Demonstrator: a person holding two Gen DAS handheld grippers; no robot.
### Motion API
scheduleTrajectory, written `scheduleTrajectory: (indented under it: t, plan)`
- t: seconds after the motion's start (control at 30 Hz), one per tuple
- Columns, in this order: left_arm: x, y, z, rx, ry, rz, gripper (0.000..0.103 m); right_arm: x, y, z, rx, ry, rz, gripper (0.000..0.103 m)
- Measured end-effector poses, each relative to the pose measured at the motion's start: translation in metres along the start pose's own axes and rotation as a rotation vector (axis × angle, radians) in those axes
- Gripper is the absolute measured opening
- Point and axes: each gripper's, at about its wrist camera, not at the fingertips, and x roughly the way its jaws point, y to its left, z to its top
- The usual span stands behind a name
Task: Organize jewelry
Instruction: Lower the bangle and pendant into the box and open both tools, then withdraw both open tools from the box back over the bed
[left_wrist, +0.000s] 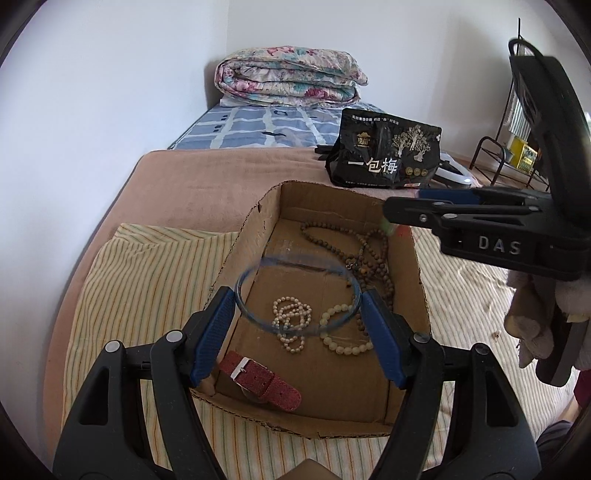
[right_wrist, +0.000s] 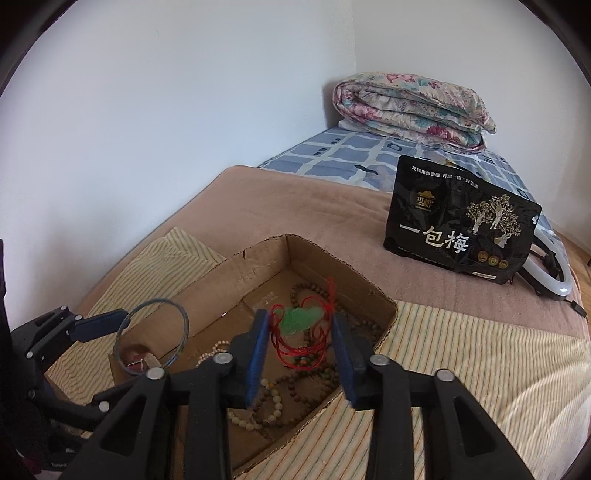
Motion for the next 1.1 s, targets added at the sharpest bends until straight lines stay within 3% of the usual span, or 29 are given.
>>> scheduleTrajectory:
  t: [0.03,0.1,0.63,1.1]
  plan:
    - [0.0,-0.001,0.0,0.001,0.002,0.0,0.073,0.0,0.0,0.001,0.002,-0.005,-0.009,0.071]
    - [0.0,-0.001,0.0,-0.004,0.003,0.004,0.073,-0.004,0.001,0.001,0.007,-0.026,-0.023,0.079]
    - [-0.009,-0.004,0.001,-0.007,-0.009,0.011,0.073,-0.02,-0.001,0.002,0.025,-0.044,-0.033,0.083]
    - [-0.031,-0.024,0.007,0.013,-0.042,0.007,0.073,-0.058,-0.015,-0.002,0.037,-0.091,-0.055,0.091]
